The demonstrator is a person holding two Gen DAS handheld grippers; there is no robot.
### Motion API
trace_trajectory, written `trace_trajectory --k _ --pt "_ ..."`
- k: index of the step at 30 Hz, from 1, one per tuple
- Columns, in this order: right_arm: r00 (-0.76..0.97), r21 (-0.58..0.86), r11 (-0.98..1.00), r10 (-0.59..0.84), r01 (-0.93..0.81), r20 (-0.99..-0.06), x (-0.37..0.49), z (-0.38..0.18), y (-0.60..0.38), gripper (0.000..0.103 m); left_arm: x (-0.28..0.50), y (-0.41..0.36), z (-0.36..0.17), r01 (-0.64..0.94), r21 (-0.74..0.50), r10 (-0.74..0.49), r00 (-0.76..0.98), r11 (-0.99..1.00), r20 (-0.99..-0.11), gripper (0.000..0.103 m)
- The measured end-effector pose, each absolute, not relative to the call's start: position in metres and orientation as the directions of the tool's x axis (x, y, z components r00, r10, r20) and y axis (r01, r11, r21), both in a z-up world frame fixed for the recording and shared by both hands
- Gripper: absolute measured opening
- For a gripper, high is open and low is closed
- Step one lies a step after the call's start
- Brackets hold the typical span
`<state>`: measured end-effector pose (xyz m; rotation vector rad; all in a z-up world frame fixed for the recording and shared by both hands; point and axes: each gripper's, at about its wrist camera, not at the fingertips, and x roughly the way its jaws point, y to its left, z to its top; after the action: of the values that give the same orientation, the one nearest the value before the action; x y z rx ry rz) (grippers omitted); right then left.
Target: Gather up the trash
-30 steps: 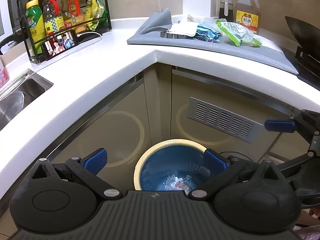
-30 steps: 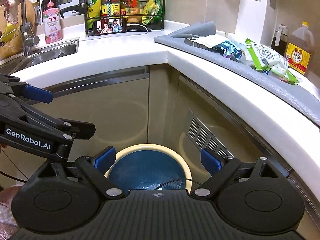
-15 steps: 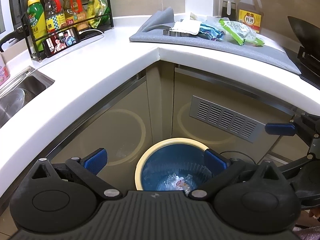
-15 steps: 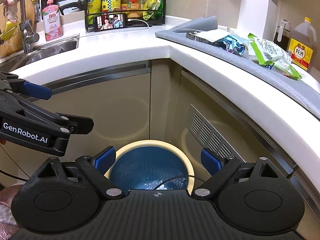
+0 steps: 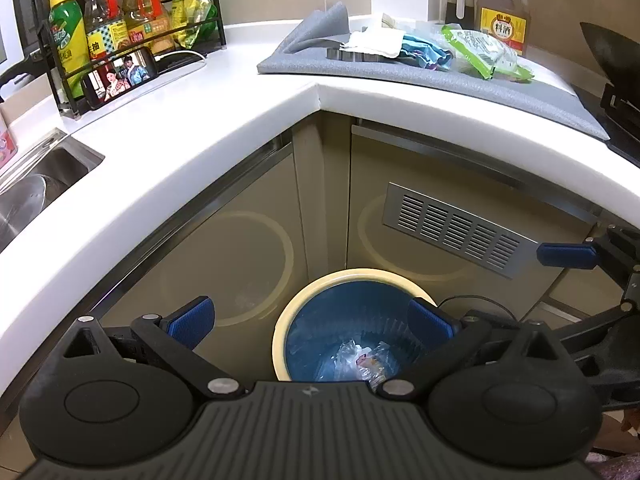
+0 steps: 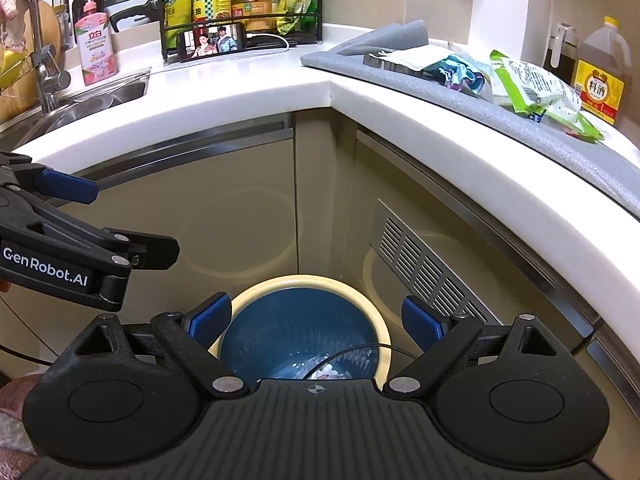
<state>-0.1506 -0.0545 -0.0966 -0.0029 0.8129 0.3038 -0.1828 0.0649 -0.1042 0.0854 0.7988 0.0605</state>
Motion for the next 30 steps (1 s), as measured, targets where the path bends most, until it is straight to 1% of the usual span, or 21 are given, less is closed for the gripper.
trace_trajectory --k 7,11,24,30 --pt "0.651 0.143 0.964 0.258 -0.224 -0.714 -0.145 -0.100 -0.065 0.093 -0.174 0.063 -0.104 -0.016 0.122 0.099 0.693 0.992 -0.714 0.103" --pt "0.677 0.158 0.967 0.252 -0.198 -0.692 -0.145 -0.097 -0.073 0.093 -0.164 0.062 -0.097 -0.014 0.120 0.096 0.701 0.993 -0.706 0.103" --pt "0.724 0.252 0.960 0.260 -0.122 -0.639 -0.126 -0.078 -0.106 0.093 -0.125 0.057 -0.061 0.020 0.123 0.066 0.751 0.992 -0.657 0.103" --pt "0.774 0.245 0.965 0.226 -0.094 -0.592 -0.115 -0.062 -0.123 0.093 -0.103 0.054 -0.036 0.026 0.116 0.052 0.781 0.993 -0.623 0.103"
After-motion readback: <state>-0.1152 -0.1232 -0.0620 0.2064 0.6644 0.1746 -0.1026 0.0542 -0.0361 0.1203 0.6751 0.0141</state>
